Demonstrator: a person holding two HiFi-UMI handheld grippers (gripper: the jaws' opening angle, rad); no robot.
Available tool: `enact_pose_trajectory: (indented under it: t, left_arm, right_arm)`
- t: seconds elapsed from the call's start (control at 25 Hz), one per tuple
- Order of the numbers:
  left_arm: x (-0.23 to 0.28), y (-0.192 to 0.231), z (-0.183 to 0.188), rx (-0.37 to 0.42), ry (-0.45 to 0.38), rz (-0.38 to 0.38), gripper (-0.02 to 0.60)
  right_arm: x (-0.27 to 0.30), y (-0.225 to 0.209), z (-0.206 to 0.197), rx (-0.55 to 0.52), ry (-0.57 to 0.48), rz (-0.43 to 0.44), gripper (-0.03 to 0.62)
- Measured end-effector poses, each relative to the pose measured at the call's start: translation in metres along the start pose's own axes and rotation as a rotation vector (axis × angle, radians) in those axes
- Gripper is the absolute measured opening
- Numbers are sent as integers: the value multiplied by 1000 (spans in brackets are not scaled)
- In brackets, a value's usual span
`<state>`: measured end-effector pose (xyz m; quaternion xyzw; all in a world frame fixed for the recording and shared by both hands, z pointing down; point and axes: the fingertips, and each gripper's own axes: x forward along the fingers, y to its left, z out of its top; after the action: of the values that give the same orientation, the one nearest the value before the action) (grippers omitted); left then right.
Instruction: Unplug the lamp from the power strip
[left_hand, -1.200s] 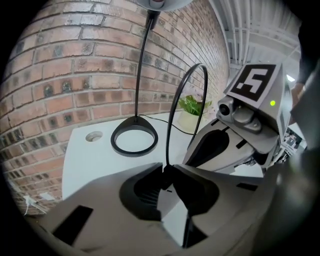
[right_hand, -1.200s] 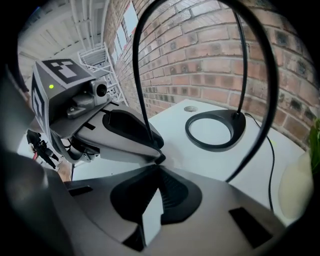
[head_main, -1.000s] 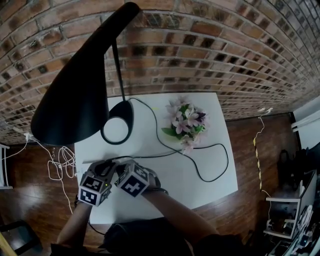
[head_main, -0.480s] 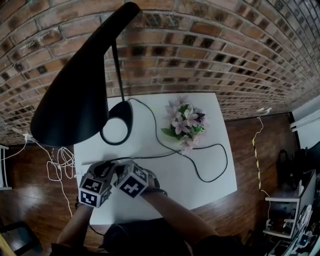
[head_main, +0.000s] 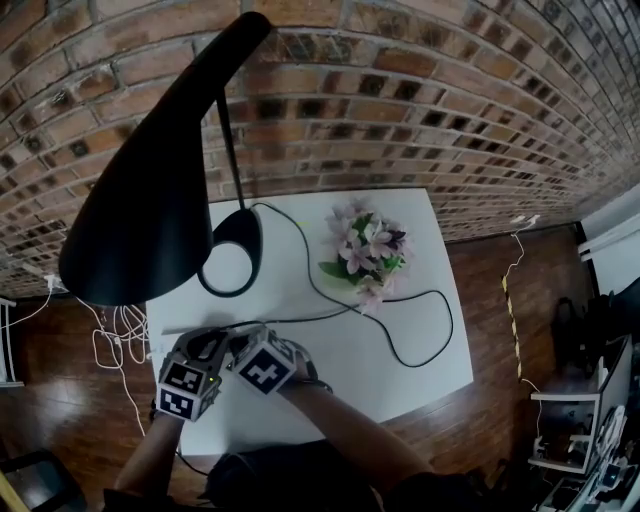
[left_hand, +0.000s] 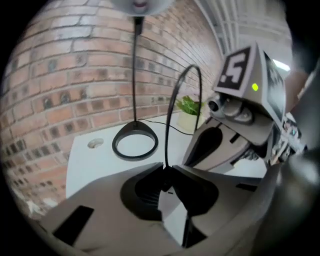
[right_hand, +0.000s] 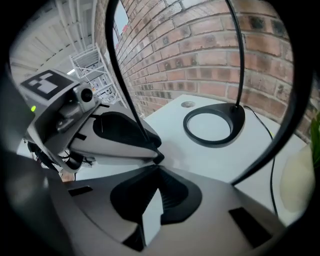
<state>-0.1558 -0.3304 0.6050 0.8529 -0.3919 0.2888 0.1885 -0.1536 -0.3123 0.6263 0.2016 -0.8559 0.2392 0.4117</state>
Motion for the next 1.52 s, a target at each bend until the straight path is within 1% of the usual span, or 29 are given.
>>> enact_pose_trajectory:
  t: [0.04,0.08,0.24,0.44,0.56,0.64,0.68,0.72,0.8,0.84,0.88,0.92,0.96,1.04,1.08,1.12,1.16,1.24,1.36,1.52]
  left_arm:
    - [-1,3,1,-56,-13,-5,60]
    - [-1,4,1,-79,-22,-4,58]
    - [-1,5,2,-73,-38,3,58]
    - [-3,2,2,15,-33,13,58]
    - [-4,0,4,69,-23,21,58]
    - [-5,-2,7,88,-18,24,58]
    - [-5,-1,7,75,-23,20,58]
    - [-4,0,6,41,-32,10,58]
    - [-2,6,2,-51,-53,-13,57]
    - [-2,8,1,-74,-56,-17,57]
    - [-2,8,1,-66,-55,-15,57]
    - [-3,6,4,-32,-55,-10,58]
    - [-6,4,12,20,-67,-1,57]
    - [-17,-3,44,165,-127,20,60]
    - [-20,-5,62,230,-157,17,60]
    - [-20,-5,76,270,-179,4,60]
    - [-19,-2,84,282,-191,-10,58]
    - [-19,9,83,259,-186,-17,58]
    - [-25,23,73,231,-171,11,58]
    - [-32,29,73,234,-181,52,58]
  right_arm:
    - [0,0,-1,0,7,0,-3]
    - [1,1,-2,0,12,0,-3]
    - [3,3,-2,-1,7,9,-3]
    - [3,1,-1,18,4,19,-2]
    - [1,-1,0,21,3,7,-2]
    - [2,-1,0,24,0,9,-2]
    - [3,-1,0,27,3,10,-2]
    - [3,-1,0,28,7,11,-2]
    - [3,0,1,30,11,17,-2]
    - [2,-1,1,32,14,14,-2]
    - [2,-2,0,35,21,10,-2]
    - [1,-2,-1,39,27,10,-2]
    - [1,-2,-1,40,30,11,-2]
    - [1,-6,-1,37,41,5,-2]
    - [1,-7,-2,37,49,6,-2]
    - [1,-6,-4,44,53,11,-2]
    - [1,-4,-5,53,53,16,-3]
    - [1,-2,-5,53,43,8,-2]
    - [1,-5,-2,40,29,-8,-2]
    - [1,-6,-2,32,29,-1,-2]
